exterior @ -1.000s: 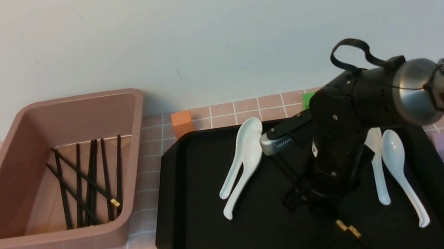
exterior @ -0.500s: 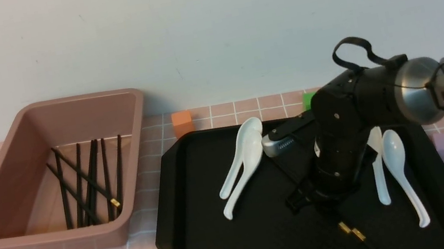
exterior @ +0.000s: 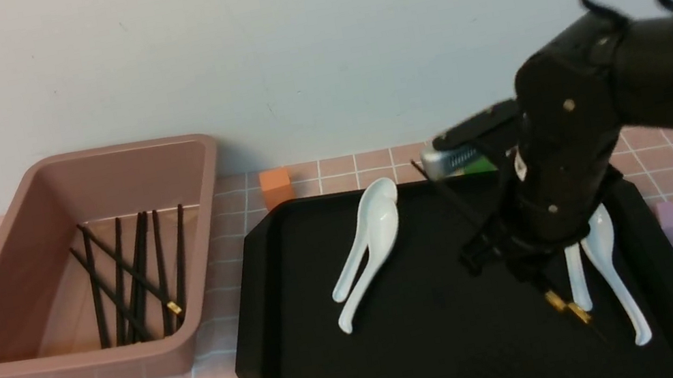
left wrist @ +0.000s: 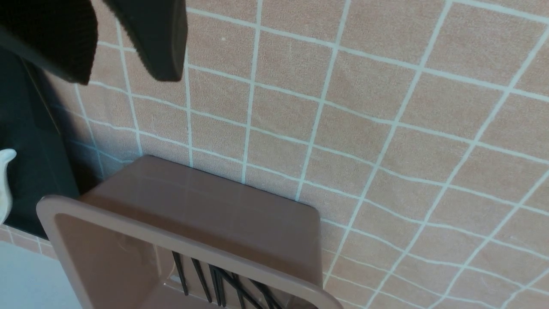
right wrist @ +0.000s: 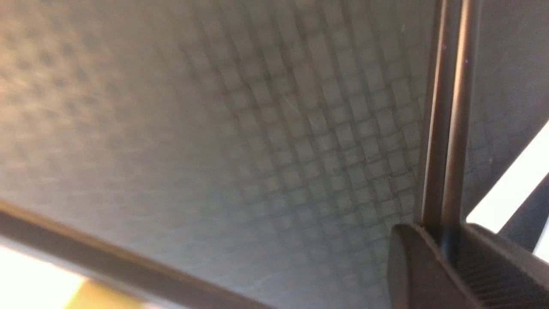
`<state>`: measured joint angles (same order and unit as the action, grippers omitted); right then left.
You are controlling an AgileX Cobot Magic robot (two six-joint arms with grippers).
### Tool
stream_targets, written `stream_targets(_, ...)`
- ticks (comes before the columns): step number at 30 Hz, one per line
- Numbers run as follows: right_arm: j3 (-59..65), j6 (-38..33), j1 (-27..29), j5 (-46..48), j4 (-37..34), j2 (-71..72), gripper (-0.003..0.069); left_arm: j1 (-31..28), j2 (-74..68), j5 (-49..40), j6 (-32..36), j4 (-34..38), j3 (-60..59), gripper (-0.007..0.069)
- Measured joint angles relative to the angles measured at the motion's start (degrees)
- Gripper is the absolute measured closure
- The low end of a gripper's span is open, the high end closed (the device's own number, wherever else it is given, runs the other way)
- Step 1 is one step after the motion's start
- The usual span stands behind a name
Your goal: On pink tablecloth take chopsticks from black tray and put them in box.
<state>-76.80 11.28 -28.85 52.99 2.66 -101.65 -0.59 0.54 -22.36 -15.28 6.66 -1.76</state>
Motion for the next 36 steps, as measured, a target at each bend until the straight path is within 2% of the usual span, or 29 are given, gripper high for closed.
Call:
stream_targets(6, -10.9, -3.3, -4.6, -3.5, -8.9, 0.1, 0.0526, 0.0, 0.0, 0.0, 0.0, 0.0, 0.0, 0.0386)
stream_targets(11, -30.9, -8.9, -10.6, -5.4, -16.9, -10.4, 0.0526, 0.0, 0.0, 0.0, 0.0, 0.0, 0.0, 0.0386)
stream_targets(12, -30.9, -9.0, -10.6, -5.4, -16.9, -10.4, 0.0526, 0.0, 0.0, 0.0, 0.0, 0.0, 0.0, 0.0386)
stream_targets(18, -52.9, -9.9, -14.5, -6.0, -19.0, -28.1, 0.0526, 0.0, 0.0, 0.0, 0.0, 0.0, 0.0, 0.0386)
stream_targets(23, -66.4, -11.3, -14.9, -8.7, -19.1, -38.5, 0.0526, 0.0, 0.0, 0.0, 0.0, 0.0, 0.0, 0.0386)
stream_targets(29, -70.9, -11.3, -14.9, -13.7, -18.5, -44.8, 0.0526, 0.0, 0.0, 0.0, 0.0, 0.0, 0.0, 0.0386)
stream_targets(33, -71.0, -12.2, -14.9, -13.9, -17.7, -45.6, 0.0485, 0.0, 0.0, 0.0, 0.0, 0.0, 0.0, 0.0386)
stream_targets(35, -71.1, -12.3, -14.9, -13.6, -17.6, -45.7, 0.0397, 0.0, 0.0, 0.0, 0.0, 0.0, 0.0, 0.0386)
stream_targets(36, -71.1, -12.3, -14.9, -13.4, -17.6, -45.7, 0.0378, 0.0, 0.0, 0.0, 0.0, 0.0, 0.0, 0.0386)
